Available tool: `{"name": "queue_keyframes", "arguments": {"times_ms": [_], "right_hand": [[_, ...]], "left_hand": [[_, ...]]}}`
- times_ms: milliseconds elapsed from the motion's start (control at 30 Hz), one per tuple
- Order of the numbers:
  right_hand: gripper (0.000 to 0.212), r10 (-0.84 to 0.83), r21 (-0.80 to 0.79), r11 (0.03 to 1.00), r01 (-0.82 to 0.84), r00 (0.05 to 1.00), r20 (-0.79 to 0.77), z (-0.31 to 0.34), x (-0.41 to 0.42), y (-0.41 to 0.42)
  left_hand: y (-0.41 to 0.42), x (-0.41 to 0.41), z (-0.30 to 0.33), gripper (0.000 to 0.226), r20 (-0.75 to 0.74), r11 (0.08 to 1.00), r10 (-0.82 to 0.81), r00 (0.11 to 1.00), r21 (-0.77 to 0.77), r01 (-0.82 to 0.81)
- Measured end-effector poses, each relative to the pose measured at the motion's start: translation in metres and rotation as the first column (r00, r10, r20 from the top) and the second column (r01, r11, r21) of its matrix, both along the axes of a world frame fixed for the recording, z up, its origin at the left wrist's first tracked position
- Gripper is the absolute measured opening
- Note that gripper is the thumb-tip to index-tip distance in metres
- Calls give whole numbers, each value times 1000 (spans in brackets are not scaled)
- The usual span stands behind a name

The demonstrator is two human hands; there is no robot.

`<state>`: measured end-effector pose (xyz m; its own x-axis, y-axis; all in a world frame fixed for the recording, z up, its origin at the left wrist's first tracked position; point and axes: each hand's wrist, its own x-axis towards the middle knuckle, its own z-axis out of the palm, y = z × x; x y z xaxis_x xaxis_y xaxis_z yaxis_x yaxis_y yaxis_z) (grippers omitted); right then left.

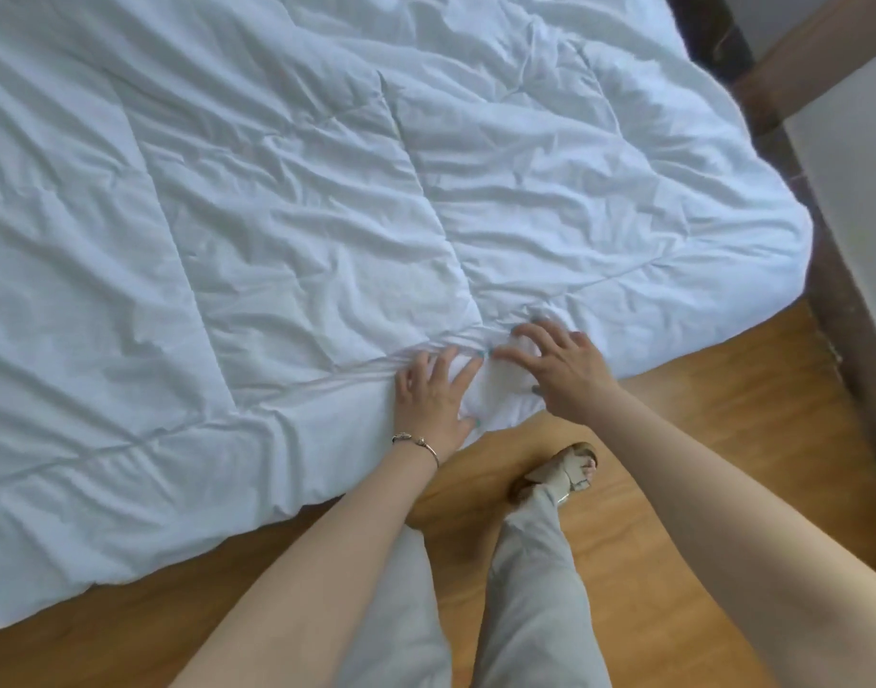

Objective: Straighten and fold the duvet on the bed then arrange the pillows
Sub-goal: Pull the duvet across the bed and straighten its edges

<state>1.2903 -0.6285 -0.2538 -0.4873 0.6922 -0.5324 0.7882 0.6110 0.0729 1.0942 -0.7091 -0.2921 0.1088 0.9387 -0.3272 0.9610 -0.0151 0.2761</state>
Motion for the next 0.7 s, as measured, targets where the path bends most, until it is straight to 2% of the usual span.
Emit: {"name": "queue_keyframes", "arguments": {"times_ms": [133, 200, 300, 367, 433, 500, 533, 633, 700], "right_hand": [[75, -126, -27, 991, 127, 990, 63, 12, 71, 26], [72, -190, -106, 974, 201, 976, 104, 20, 114, 39], [64, -341, -246, 894, 375, 924, 171, 36, 171, 50], [68, -430, -317, 825, 468, 883, 186, 49, 207, 55], [68, -512, -331, 785, 523, 849, 127, 63, 242, 66], [65, -564, -298, 779, 552, 824, 51, 75, 269, 81], [65, -578, -291, 776, 560, 816, 28, 79, 280, 88], [75, -545, -237, 821, 520, 837, -50, 84, 302, 118], [88, -406, -57, 914, 402, 907, -109, 74, 312, 142]], "left_hand": [[26, 59, 8, 77, -6, 990, -41, 999, -134, 40], [43, 92, 21, 66, 43, 977, -15, 999, -210, 24], [64, 149, 43, 50, 110, 921, -7, 994, -386, 49], [74, 188, 54, 52, 119, 855, 27, 993, -516, 39], [85, 224, 63, 58, 109, 815, 142, 984, -577, -53], [100, 253, 71, 59, 106, 822, 286, 952, -538, -187], [109, 266, 75, 57, 106, 854, 314, 943, -465, -232], [153, 307, 78, 51, 125, 964, 237, 963, -151, -218], [192, 337, 74, 57, 141, 974, 228, 963, -54, -222]]}}
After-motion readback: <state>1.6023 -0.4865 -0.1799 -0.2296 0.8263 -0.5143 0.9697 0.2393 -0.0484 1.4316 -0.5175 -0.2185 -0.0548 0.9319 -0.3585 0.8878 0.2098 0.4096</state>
